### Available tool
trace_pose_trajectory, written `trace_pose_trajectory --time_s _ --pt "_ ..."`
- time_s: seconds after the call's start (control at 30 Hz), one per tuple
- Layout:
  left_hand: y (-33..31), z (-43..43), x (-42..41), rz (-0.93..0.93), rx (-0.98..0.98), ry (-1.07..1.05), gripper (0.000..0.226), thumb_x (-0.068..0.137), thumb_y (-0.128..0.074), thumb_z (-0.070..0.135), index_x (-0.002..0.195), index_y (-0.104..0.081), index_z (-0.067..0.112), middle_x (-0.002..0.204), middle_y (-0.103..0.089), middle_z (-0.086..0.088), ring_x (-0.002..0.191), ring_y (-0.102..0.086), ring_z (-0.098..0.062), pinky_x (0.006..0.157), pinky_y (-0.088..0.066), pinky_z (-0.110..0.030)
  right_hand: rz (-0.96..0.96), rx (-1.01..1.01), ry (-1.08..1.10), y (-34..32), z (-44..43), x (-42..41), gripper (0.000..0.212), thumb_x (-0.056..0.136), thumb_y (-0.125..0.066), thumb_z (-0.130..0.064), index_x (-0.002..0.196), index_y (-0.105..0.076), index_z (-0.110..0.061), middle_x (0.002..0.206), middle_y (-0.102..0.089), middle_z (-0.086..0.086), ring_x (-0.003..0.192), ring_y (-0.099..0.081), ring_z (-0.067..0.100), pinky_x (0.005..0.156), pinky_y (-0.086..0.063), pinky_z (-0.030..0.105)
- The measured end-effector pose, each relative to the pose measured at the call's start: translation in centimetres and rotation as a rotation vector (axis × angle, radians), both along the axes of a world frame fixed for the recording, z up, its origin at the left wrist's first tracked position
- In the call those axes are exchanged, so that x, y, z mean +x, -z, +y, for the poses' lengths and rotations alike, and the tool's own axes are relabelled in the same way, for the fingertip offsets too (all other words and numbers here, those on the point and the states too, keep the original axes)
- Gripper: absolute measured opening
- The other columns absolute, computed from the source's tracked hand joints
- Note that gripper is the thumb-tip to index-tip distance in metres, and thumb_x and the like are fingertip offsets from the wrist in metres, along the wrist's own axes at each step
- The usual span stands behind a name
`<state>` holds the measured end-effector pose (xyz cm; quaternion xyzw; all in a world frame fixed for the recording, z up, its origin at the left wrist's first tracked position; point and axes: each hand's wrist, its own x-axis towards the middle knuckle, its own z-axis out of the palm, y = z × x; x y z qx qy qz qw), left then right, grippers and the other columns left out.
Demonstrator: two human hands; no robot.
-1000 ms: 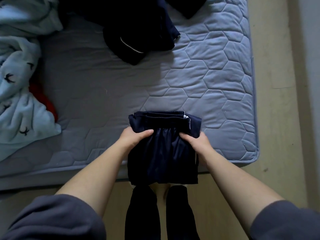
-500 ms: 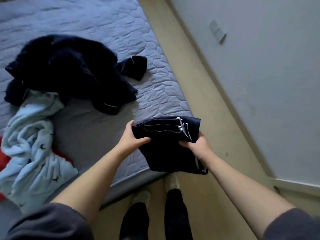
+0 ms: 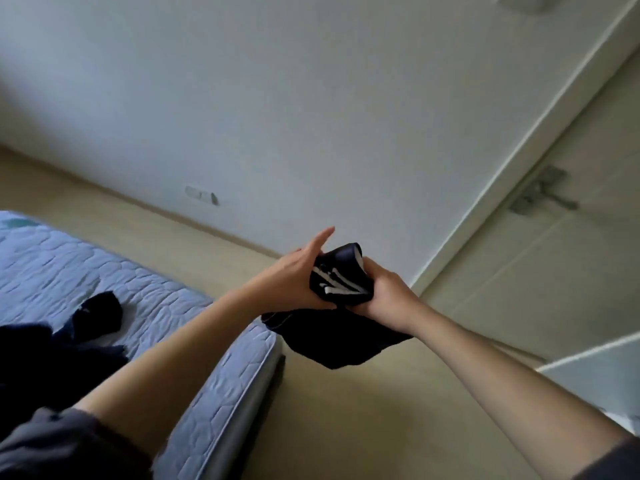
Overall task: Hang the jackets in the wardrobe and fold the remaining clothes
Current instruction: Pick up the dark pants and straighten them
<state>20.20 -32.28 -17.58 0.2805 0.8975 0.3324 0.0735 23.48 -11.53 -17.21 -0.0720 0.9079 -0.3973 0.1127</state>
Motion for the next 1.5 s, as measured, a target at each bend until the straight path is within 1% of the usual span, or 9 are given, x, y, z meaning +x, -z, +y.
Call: trace_pose_trajectory --time_s 0.1,0.17,0.37,0.53,0.73,0.83,1.1,1.37,1.5 --pt "-2.9 9.6 -0.6 0.022 0.079 0.125 0.038 0.069 -0.078 0.022 0.103 -0.059 0.019 0.082 -0.059 0.01 0.076 -0.055 -0.009 0.068 -0.039 -0.025 0.063 -0.046 0.167 -2.8 9.7 3.4 0.042 0.071 -0.078 -0.027 0.105 -0.053 -0.03 0.097 -0.067 -0.014 0.092 -0.062 -0.002 0.082 -0.049 0.022" --pt "-4.7 16.6 0.2 0.021 0.132 0.237 0.018 0.072 -0.071 0.017 0.079 -0.055 0.022 0.069 -0.056 0.012 0.065 -0.051 -0.004 0.06 -0.039 -0.022 0.092 -0.07 0.261 -4.3 16.2 6.4 0.046 0.071 -0.078 -0.025 0.11 -0.054 -0.029 0.1 -0.067 -0.015 0.095 -0.062 -0.004 0.083 -0.048 0.018" --pt "-10.1 34.9 4.4 -0.044 0.276 0.55 0.017 0.08 -0.07 0.006 0.093 -0.065 0.016 0.078 -0.067 0.01 0.07 -0.058 0.006 0.064 -0.044 -0.012 -0.006 0.023 0.472 -7.8 33.8 18.1 0.051 0.068 -0.076 -0.029 0.106 -0.053 -0.056 0.102 -0.065 -0.028 0.096 -0.06 -0.01 0.08 -0.047 0.014" --pt "-11.9 47.1 6.6 -0.396 0.512 0.674 0.021 0.083 -0.067 -0.004 0.103 -0.063 0.002 0.088 -0.071 0.002 0.082 -0.067 -0.007 0.073 -0.051 -0.017 0.082 -0.131 0.822 -9.2 45.9 28.0 0.031 0.065 -0.08 -0.033 0.093 -0.067 -0.034 0.09 -0.072 -0.013 0.086 -0.069 0.005 0.07 -0.051 0.019" --pt "-12.0 63.2 8.6 -0.746 0.702 0.741 0.022 0.075 -0.069 0.008 0.096 -0.07 0.013 0.093 -0.073 -0.005 0.085 -0.07 -0.017 0.073 -0.055 -0.025 0.554 -0.948 1.078 -6.6 55.0 33.2 0.053 0.089 -0.057 -0.017 0.139 -0.044 -0.008 0.136 -0.055 0.014 0.126 -0.052 0.031 0.102 -0.045 0.042" --pt "-12.0 71.7 8.8 -0.837 0.735 0.817 0.018 0.073 -0.069 0.014 0.09 -0.074 0.02 0.094 -0.074 -0.005 0.087 -0.07 -0.018 0.072 -0.055 -0.025 0.558 -1.059 1.064 -5.8 59.0 32.8 0.052 0.095 -0.054 -0.021 0.144 -0.039 -0.011 0.144 -0.048 0.013 0.132 -0.046 0.03 0.108 -0.04 0.043" --pt "-16.0 94.8 7.3 -0.819 0.582 1.08 0.038 0.078 -0.073 0.009 0.112 -0.059 0.018 0.102 -0.071 -0.004 0.098 -0.068 -0.021 0.075 -0.055 -0.025 0.754 -0.801 1.563 -13.1 75.3 34.2 0.049 0.067 -0.077 -0.013 0.114 -0.065 -0.018 0.11 -0.072 0.006 0.097 -0.07 0.024 0.07 -0.058 0.031" --pt "-24.1 116.0 14.1 -0.735 0.501 1.296 0.034 0.082 -0.071 0.017 0.114 -0.061 0.019 0.111 -0.07 -0.004 0.101 -0.068 -0.02 0.084 -0.054 -0.03 0.881 -0.563 1.685 -22.4 89.9 40.9 0.039 0.067 -0.076 -0.013 0.104 -0.068 -0.021 0.101 -0.074 0.002 0.088 -0.072 0.019 0.063 -0.057 0.025" --pt "-28.0 126.0 17.3 -0.607 0.515 1.408 0.03 0.082 -0.071 0.01 0.111 -0.065 0.017 0.113 -0.07 -0.006 0.102 -0.067 -0.02 0.088 -0.052 -0.031 0.865 -0.41 1.705 -26.8 98.7 44.9 0.056 0.062 -0.08 -0.022 0.115 -0.066 -0.012 0.107 -0.073 0.008 0.096 -0.07 0.025 0.08 -0.057 0.034"
